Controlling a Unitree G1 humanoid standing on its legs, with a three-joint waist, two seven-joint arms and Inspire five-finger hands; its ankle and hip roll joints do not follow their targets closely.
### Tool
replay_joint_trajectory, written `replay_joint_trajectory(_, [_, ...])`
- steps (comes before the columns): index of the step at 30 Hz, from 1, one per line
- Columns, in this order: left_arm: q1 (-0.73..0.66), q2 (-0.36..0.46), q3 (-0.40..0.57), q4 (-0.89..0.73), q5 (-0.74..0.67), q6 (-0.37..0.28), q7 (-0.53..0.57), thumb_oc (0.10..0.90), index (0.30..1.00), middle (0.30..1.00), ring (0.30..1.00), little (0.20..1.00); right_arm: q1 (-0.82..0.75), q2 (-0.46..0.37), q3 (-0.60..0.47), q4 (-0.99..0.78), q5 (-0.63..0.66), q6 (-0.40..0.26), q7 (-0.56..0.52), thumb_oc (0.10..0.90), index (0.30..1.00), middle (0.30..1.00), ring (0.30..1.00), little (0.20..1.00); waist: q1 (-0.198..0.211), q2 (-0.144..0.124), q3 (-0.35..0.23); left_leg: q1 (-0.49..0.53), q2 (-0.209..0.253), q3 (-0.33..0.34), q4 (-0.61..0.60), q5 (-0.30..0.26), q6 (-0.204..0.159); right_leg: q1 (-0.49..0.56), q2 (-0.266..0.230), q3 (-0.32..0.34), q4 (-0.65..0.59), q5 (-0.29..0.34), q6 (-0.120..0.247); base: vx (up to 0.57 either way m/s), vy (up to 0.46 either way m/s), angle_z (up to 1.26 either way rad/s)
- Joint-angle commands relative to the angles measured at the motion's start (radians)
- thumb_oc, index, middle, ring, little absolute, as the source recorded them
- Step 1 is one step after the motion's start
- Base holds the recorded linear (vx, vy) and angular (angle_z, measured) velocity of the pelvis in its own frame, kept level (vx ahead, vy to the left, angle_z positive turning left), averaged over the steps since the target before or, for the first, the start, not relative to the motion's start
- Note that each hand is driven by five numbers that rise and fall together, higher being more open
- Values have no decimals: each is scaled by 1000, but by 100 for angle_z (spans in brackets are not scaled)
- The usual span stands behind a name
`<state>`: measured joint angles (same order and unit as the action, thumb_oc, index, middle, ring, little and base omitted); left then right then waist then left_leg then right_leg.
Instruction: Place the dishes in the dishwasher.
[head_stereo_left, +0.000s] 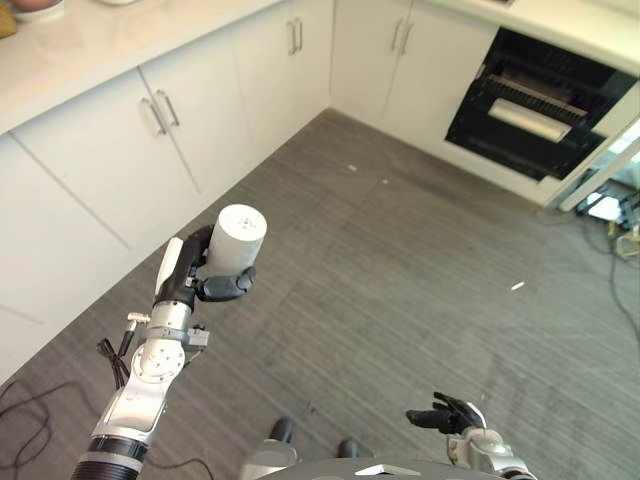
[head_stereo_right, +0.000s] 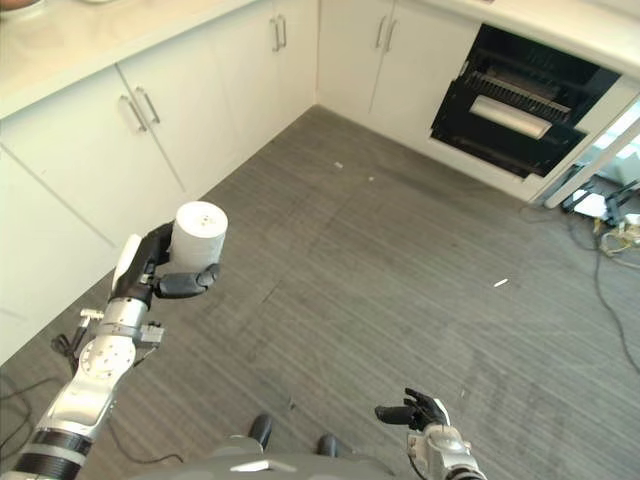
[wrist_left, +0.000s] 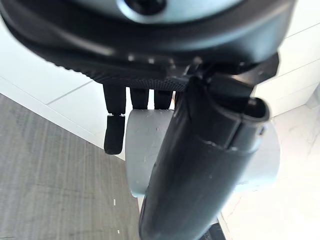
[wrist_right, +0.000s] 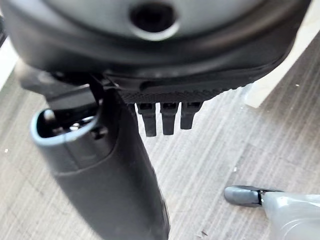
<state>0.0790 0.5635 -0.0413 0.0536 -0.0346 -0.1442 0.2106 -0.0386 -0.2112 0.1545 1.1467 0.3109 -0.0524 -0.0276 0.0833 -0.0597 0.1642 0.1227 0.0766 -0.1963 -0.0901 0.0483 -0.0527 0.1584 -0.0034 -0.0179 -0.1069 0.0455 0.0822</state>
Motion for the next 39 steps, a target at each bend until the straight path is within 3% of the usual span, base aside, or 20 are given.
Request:
replay_joint_trajectory(1, [-118, 46, 45, -132, 15, -104, 19, 400, 300, 300, 300, 300, 73, 0, 26, -6, -25, 6, -5, 800, 900, 900, 900, 900, -63, 6, -76, -67, -46, 27, 7, -41, -16, -26, -95, 9, 20, -60, 63, 116, -28, -41])
replay_joint_trajectory(20, [-126, 30, 1, -151, 2, -94, -21, 400, 300, 300, 300, 300, 90, 6, 37, 49, -30, 15, 17, 800, 900, 900, 900, 900, -103, 9, -107, -18, -22, 66, 3, -68, -13, -16, -79, 62, 20, -71, 55, 23, -19, -20])
replay_joint_trajectory(25, [-160, 20, -35, -143, -17, -86, -24, 400, 300, 300, 300, 300, 74, 5, 33, 41, -19, 17, 19, 800, 900, 900, 900, 900, -114, 19, -73, -41, -15, 40, 13, -51, -9, -87, -54, 74, 153, -110, 41, -64, -20, -3])
replay_joint_trajectory(28, [-168, 10, -43, -128, -26, -79, -24, 400, 300, 300, 300, 300, 79, 4, 25, 39, -18, 14, 13, 800, 900, 900, 900, 900, -116, 17, -71, -51, -13, 34, 15, -44, -19, -84, -54, 50, 141, -113, 36, -2, -59, 17])
replay_joint_trajectory(33, [-152, -22, -46, -109, -50, -64, -32, 400, 300, 300, 300, 300, 95, -2, -22, 50, -5, 11, -11, 800, 900, 900, 900, 900, -116, 21, -55, -46, 29, 29, 22, -31, -68, -46, -42, -13, 124, -123, 21, 51, -112, 28])
replay_joint_trajectory(39, [-98, -33, -7, -107, -66, -57, -33, 400, 300, 300, 300, 300, 100, -7, 0, 26, -23, 8, -7, 800, 900, 900, 900, 900, -114, 22, -38, -63, 58, 19, 110, -57, -86, -31, -9, -22, 144, -149, -10, 31, -159, 20])
